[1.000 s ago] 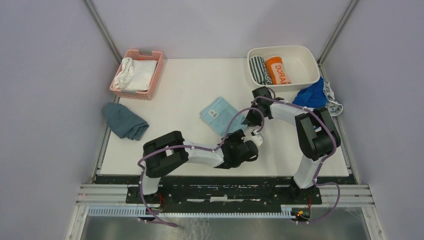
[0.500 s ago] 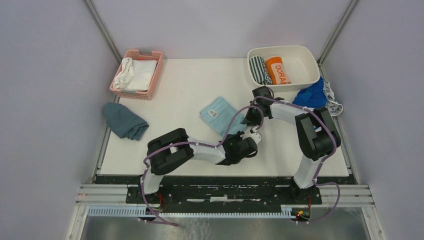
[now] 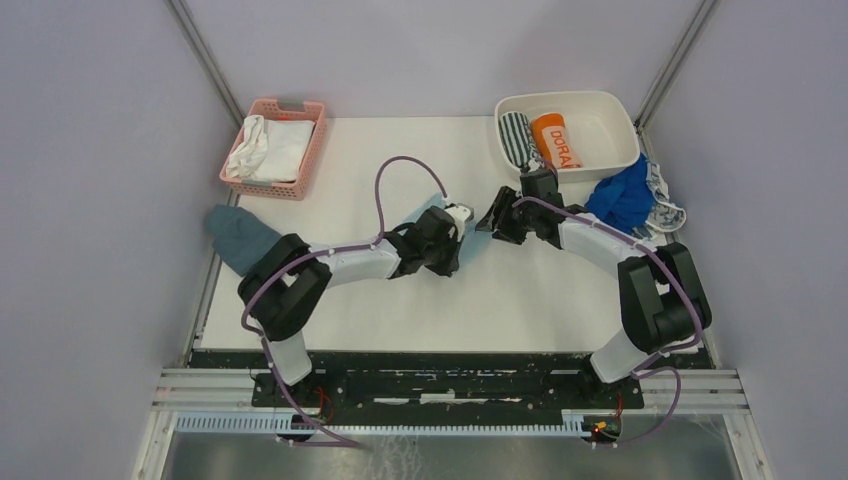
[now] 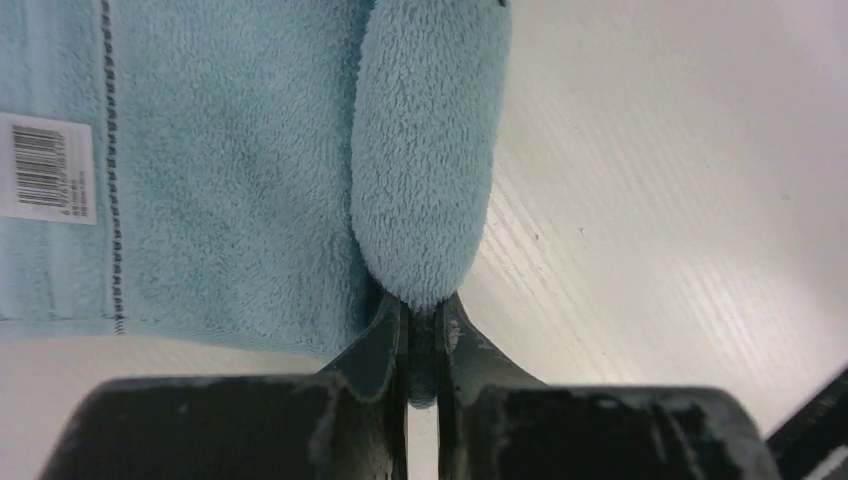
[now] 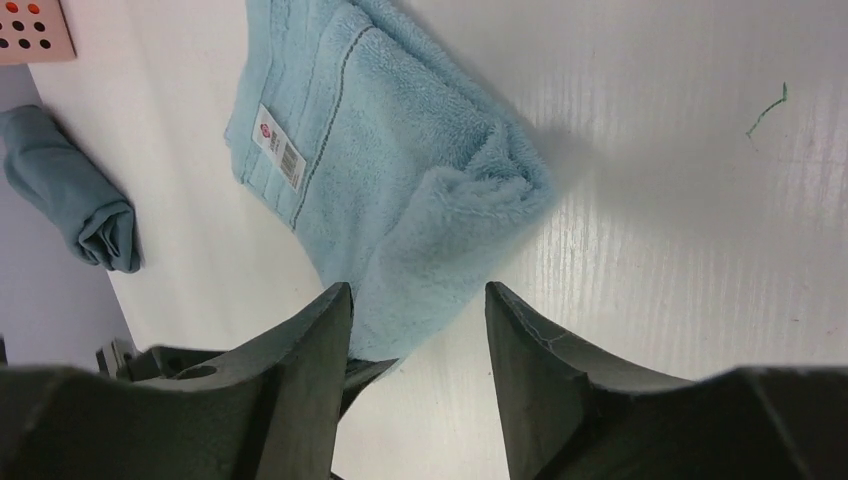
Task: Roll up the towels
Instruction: Roll the towel at the center of the board.
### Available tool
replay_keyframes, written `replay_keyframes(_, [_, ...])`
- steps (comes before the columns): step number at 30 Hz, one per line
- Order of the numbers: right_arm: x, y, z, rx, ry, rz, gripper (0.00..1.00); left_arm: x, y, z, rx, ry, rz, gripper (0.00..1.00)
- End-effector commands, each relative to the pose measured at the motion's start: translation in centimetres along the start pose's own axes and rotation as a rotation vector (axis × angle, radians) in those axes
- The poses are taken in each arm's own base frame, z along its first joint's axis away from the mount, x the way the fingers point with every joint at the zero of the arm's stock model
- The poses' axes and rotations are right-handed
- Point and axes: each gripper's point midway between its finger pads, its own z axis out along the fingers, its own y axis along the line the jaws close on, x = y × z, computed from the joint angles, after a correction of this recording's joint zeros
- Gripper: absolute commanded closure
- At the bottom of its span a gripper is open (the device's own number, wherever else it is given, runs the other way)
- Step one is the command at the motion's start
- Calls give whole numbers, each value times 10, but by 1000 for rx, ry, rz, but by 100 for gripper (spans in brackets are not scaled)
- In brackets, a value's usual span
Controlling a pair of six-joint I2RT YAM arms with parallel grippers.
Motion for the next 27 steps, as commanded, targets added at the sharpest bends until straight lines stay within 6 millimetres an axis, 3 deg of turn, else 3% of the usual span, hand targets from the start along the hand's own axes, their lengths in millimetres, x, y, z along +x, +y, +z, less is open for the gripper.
replay_keyframes(1, [-9,10,-1,-61,-51,6,40,-11,-36,-17,342,22,-273,97])
replay_keyframes(7, [-3,-3,14,-44,-45,57,39,-9,-31,-13,489,89,-462,97])
replay_keyframes(13, [-4,-13,24,3,-43,107,35,-1,-26,-5,501,146,-535,97])
replay_keyframes(19, [12,-44,27,154,6,150,35,9,-22,5,471,190,-556,97])
replay_keyframes(23, [23,-58,31,205,51,152,41,16,-21,11,463,218,-574,97])
replay_keyframes(27, [30,-70,32,258,71,142,56,22,-16,14,422,225,-590,95])
